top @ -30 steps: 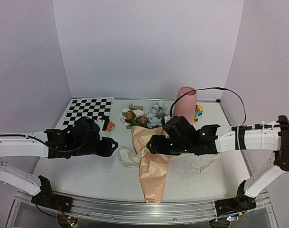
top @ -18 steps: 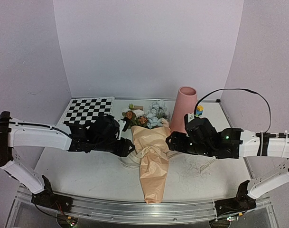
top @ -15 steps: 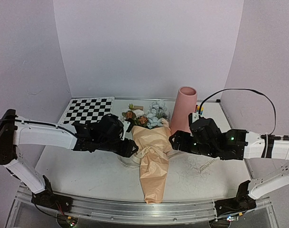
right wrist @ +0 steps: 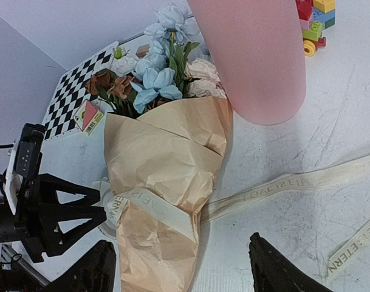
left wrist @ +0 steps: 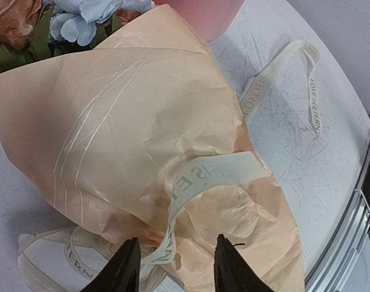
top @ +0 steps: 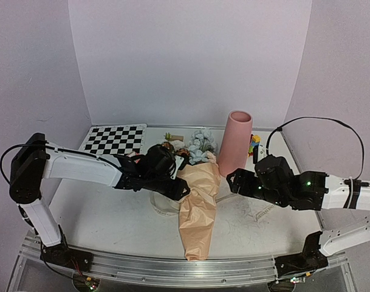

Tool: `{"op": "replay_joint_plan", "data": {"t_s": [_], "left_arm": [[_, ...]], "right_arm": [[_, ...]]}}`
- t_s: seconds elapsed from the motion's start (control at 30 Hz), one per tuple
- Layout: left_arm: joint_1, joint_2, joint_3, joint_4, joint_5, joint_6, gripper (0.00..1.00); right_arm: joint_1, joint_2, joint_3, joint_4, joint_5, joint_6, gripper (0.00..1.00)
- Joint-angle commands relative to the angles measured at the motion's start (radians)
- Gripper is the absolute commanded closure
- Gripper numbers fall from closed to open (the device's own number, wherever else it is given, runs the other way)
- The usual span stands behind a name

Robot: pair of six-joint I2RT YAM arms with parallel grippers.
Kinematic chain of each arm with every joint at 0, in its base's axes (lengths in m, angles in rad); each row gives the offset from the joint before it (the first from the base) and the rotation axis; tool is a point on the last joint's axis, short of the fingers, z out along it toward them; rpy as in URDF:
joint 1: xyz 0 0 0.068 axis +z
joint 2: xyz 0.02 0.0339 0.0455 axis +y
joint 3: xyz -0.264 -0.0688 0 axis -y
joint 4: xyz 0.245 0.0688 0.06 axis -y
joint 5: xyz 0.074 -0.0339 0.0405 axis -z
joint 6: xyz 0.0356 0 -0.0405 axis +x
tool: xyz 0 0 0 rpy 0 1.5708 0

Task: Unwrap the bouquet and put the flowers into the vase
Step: Untie the ribbon from the wrapping paper.

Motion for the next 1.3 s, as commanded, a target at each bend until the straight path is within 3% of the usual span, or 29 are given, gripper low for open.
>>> {"op": "replay_joint_plan", "data": {"t_s": [0.0,0.1,0.27,0.53,0.67,0.97,1.17,1.27], "left_arm": [[-0.004,0.048,0.075,0.010,-0.002,0.029,0.61],[-0.003,0.066,0.086,0.004,-0.002,0.026,0.64],[-0.004,0.086,0.112,-0.014,0.001,0.026,0.82],[-0.004,0.108,0.122,-0.045,-0.061,0.018,0.80],[-0.005,0.091,0.121,-0.057,-0.078,0.011,1.00],[-0.002,-0.197,-0.022,-0.085,-0.399,-0.072,1.00],[0.047,-0.310,-0.084,-0.326,-0.736,-0.232,1.00],[0.148,-0.383,-0.139,-0.394,-0.758,-0.272,1.00]], "right_arm": [[0.003,-0.014,-0.008,-0.013,0.030,-0.009,0.24],[0.003,-0.014,-0.012,-0.013,0.033,-0.013,0.24],[0.003,-0.004,-0.013,-0.012,0.032,-0.021,0.24],[0.003,0.019,0.001,-0.012,0.013,-0.020,0.24],[0.003,0.022,0.007,-0.012,0.015,-0.020,0.24],[0.003,0.060,0.020,-0.012,0.021,-0.002,0.24],[0.003,0.109,0.040,-0.012,0.003,0.002,0.24],[0.002,0.126,0.046,-0.012,-0.002,0.003,0.23]]}}
